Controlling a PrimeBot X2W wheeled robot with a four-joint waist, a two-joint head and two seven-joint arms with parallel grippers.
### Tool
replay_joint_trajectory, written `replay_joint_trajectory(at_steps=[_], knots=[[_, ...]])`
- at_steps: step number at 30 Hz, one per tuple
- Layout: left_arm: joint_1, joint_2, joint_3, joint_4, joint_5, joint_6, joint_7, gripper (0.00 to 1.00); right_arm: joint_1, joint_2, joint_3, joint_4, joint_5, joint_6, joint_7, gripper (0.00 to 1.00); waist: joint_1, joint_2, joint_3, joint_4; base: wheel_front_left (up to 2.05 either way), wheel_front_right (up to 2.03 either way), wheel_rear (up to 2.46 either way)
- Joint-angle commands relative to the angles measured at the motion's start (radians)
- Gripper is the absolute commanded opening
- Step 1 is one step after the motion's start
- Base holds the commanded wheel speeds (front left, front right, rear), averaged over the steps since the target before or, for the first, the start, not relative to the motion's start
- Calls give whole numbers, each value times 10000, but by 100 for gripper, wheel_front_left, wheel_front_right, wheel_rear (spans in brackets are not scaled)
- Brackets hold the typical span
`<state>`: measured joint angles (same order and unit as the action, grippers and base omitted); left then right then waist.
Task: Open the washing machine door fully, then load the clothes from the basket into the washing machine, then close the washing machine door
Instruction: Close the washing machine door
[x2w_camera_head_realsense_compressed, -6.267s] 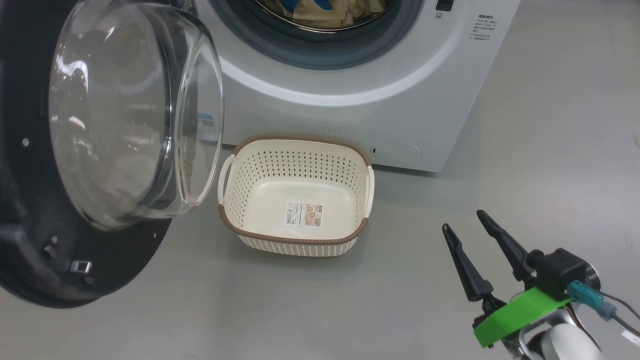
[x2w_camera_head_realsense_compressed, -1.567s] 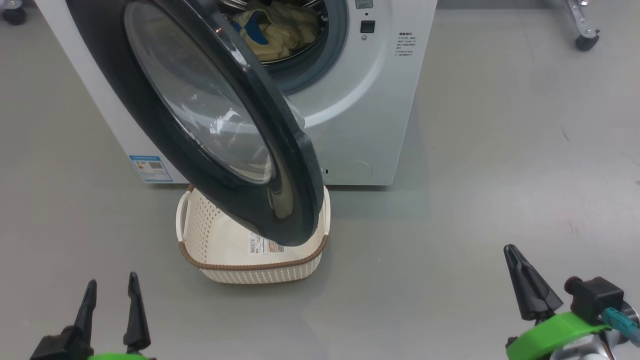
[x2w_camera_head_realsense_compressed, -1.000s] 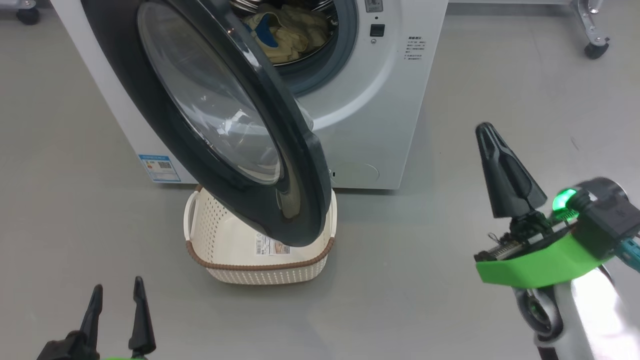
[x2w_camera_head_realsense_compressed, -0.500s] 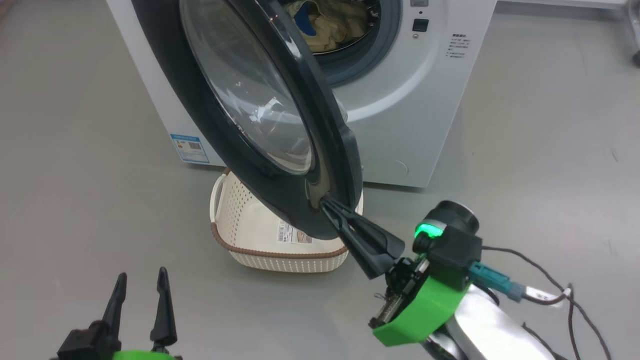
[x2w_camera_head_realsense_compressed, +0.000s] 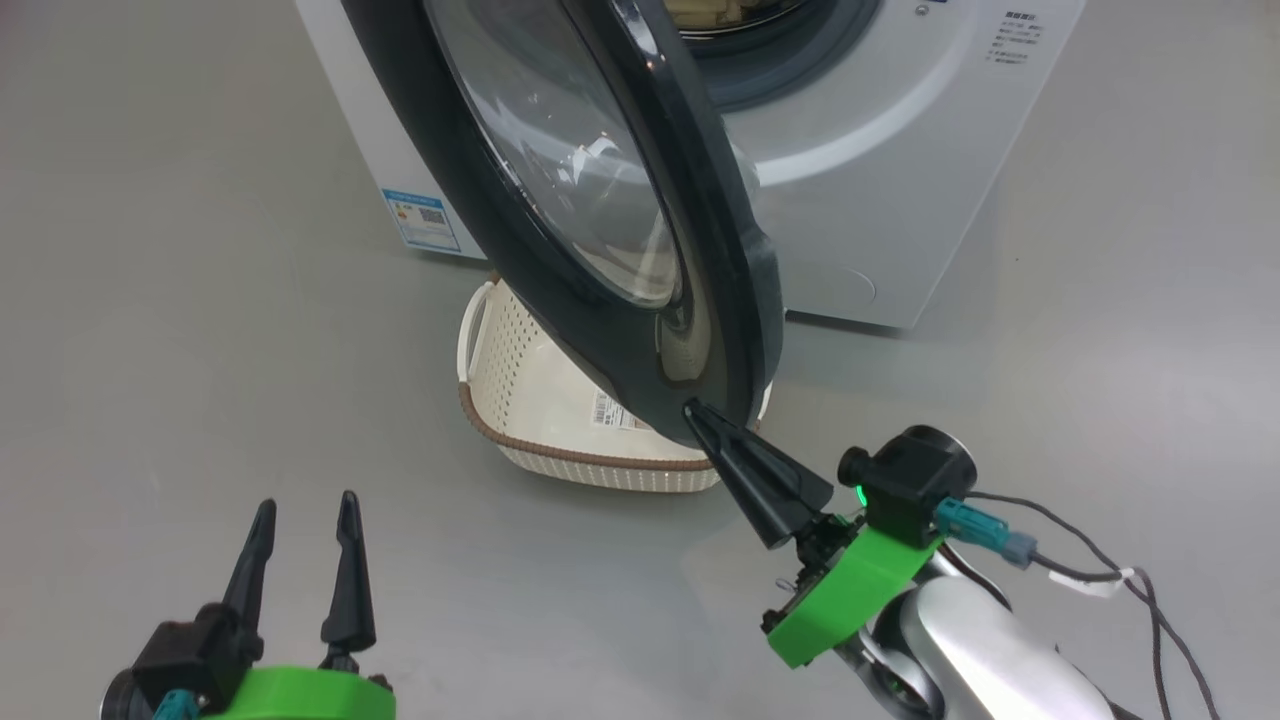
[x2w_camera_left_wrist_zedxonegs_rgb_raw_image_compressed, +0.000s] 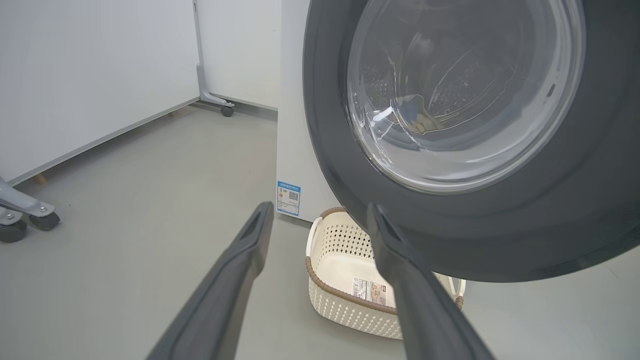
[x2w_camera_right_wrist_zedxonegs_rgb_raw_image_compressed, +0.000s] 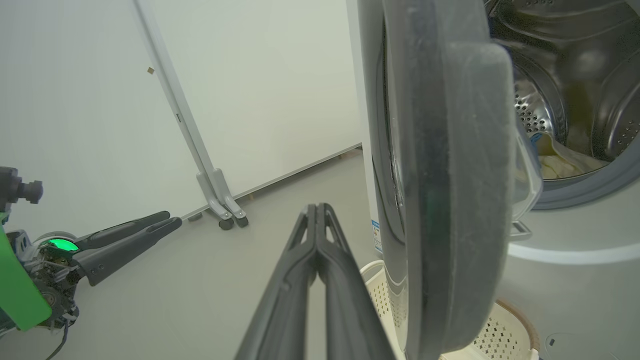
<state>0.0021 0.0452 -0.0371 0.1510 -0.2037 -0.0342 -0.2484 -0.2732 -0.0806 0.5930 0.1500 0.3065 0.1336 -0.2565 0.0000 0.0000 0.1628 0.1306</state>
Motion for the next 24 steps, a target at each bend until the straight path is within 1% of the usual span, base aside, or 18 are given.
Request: replay_joint_trajectory(at_steps=[1,5,11,18,24], knots=[[-444,51,256,-367,-14,32,-134,100,-417,205,-77,-243,61,-29,-53,0,0,0,287,168,0,0,0],[-610,51,277,-405,95,17,-134,100,-723,230,-364,-162,59,-29,-53,0,0,0,696,361,0,0,0],[-776,51,492,-490,214,-11,-134,100,-1186,250,-605,-164,64,-29,-53,0,0,0,1095,430,0,0,0],[-772,51,543,-539,162,80,-134,100,-1406,257,-908,-248,44,-29,-53,0,0,0,1216,213,0,0,0],[-871,51,535,-575,152,65,-134,100,-1559,253,-1213,-269,32,-29,-53,0,0,0,1340,-11,0,0,0]])
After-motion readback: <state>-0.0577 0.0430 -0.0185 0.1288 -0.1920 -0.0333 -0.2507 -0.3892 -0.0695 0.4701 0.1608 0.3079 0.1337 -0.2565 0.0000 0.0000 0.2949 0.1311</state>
